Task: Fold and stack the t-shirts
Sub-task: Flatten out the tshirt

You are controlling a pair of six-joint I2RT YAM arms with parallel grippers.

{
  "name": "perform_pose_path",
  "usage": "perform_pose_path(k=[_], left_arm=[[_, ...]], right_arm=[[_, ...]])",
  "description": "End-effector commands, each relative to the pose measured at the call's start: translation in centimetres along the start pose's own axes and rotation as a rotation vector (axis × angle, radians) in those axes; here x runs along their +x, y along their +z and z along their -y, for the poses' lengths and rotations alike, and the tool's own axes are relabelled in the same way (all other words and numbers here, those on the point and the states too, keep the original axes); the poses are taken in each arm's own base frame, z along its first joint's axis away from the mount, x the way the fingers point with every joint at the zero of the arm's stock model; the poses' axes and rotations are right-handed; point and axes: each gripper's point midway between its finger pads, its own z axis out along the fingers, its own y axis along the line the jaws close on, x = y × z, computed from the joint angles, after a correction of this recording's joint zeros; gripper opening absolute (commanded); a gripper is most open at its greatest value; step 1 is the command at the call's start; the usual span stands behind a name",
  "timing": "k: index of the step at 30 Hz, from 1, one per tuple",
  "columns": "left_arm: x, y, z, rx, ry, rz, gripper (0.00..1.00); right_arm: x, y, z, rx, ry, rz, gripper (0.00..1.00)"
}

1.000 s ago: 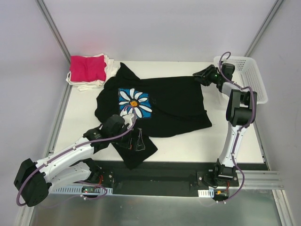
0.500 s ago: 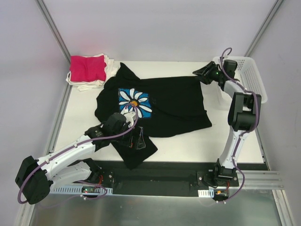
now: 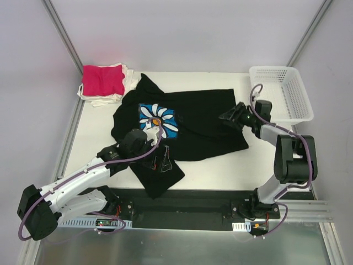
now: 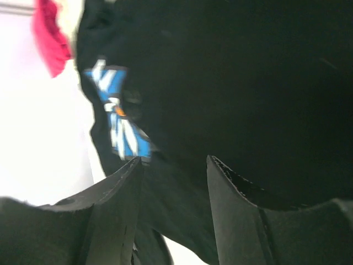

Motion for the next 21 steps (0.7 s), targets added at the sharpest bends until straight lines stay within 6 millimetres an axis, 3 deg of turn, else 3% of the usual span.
perform_pose_path(k=[1,9,13,16,21], left_arm=[[-2.6,-1.6,2.4,0.069,0.08,0.075,0.99],[-3.1,-2.5,2.7,0.063,0.124,0.074,0.99],[-3.4,-2.6,2.9,0.069,0.142,0.066,0.99],[-3.3,-2.4,3.1,0.075,0.147,0.055,0.99],[-3.1,-2.0,3.1,0.081,0.155,0.033,0.99]], right_arm=[[0.3,-1.3,5.1,0.079,0.077,0.086,0.52],[1.3,-5.2,8.5,0.166,0.155,0.188,0.55],[1.2,-7.3,8.6,0.173,0.184,0.237,0.56],[3.1,-8.6,9.7,0.227,0.23,0.235,0.56],[6.1,-11.7,10.1,0.314,0.183,0.266,0.56]])
